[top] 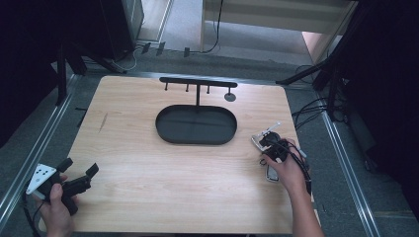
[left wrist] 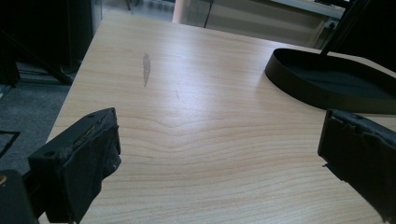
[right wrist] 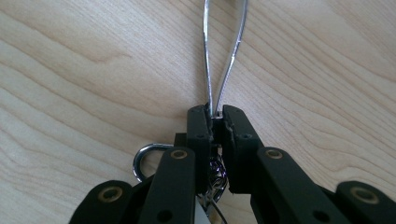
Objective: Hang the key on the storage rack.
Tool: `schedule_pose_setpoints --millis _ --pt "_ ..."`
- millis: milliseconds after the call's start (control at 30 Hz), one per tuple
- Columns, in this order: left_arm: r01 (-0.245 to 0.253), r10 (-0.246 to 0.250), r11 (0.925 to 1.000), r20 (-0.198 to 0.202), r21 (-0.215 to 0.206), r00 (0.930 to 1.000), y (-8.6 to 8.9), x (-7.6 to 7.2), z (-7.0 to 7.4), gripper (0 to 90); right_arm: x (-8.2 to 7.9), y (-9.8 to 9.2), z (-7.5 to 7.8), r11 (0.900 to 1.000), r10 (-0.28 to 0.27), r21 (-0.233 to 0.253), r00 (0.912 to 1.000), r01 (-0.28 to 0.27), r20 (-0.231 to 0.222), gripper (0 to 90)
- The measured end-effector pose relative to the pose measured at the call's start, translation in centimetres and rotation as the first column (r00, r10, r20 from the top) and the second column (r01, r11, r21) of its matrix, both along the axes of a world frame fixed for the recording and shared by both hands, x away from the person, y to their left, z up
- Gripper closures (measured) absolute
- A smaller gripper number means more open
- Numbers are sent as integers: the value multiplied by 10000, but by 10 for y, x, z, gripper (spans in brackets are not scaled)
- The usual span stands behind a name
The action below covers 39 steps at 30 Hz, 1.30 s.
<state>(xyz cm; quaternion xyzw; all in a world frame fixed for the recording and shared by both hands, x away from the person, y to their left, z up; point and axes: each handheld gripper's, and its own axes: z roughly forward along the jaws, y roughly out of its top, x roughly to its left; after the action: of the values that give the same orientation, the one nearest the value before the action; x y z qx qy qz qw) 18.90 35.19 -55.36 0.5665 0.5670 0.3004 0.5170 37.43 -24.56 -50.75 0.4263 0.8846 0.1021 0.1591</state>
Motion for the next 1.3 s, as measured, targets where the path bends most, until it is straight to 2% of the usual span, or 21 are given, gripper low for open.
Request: schedule_pose_setpoints --millis 233,433,467,533,567,600,633,667,700,767,833,867,900,933,967,1000,1033,1067,1100,1133,1300 --pt "7 -7 10000 -1 5 10000 0 0 0 0 -11 -6 -2 9954 -490 871 9924 392 1133 829" --pt "-1 1 10000 -11 12 10000 0 0 0 0 -19 -13 0 9792 -1246 1840 9693 856 2118 830" --pt "-5 5 10000 -14 6 10000 0 0 0 0 -23 -17 2 9679 -1553 2334 9522 934 2632 830" --pt "-7 7 10000 -15 4 10000 0 0 0 0 -25 -19 3 9607 -1743 2594 9414 983 2889 830" --pt "1 -1 10000 -9 8 10000 0 0 0 0 -30 -23 3 9462 -1949 3125 9189 841 3429 831" --pt "-10 10 10000 5 18 10000 0 0 0 0 -32 -25 3 9394 -2087 3326 9080 827 3634 831" --pt "-10 10 10000 5 18 10000 0 0 0 0 -32 -25 3 9394 -2087 3326 9080 827 3634 831" --pt "-14 14 10000 13 19 10000 0 0 0 0 -35 -27 3 9294 -2304 3601 8891 808 3954 831" --pt "-14 14 10000 13 19 10000 0 0 0 0 -35 -27 3 9294 -2304 3601 8891 808 3954 831" --pt "-10 10 10000 6 7 10000 0 0 0 0 -39 -29 4 9126 -2694 4003 8586 830 4362 831" --pt "-17 17 10000 9 11 10000 0 0 0 0 -40 -30 4 9063 -2801 4149 8494 803 4473 831" --pt "-24 24 10000 8 11 10000 0 0 0 0 -43 -29 6 8964 -3083 4356 8218 822 4791 831" --pt "-24 24 10000 8 11 10000 0 0 0 0 -43 -29 6 8964 -3083 4356 8218 822 4791 831" --pt "-31 31 10000 5 -10 10000 0 0 0 0 -45 -28 8 8916 -3246 4464 7946 759 5131 831" --pt "-31 31 10000 5 -10 10000 0 0 0 0 -45 -28 8 8916 -3246 4464 7946 759 5131 831" --pt "-26 26 10000 6 -2 10000 0 0 0 0 -47 -26 11 8798 -3506 4695 7681 741 5358 832" --pt "-26 26 10000 6 -2 10000 0 0 0 0 -47 -26 11 8798 -3506 4695 7681 741 5358 832" --pt "-29 29 10000 10 3 10000 0 0 0 0 -48 -24 13 8671 -3724 4938 7440 658 5548 831" --pt "-29 29 10000 10 3 10000 0 0 0 0 -48 -24 13 8671 -3724 4938 7440 658 5548 831" --pt "-25 25 10000 13 2 10000 0 0 0 0 -48 -22 16 8534 -3943 5179 7239 598 5662 831" --pt "-15 15 10000 3 -5 10000 0 0 0 0 -47 -13 22 8256 -4185 5633 7058 334 5715 831"
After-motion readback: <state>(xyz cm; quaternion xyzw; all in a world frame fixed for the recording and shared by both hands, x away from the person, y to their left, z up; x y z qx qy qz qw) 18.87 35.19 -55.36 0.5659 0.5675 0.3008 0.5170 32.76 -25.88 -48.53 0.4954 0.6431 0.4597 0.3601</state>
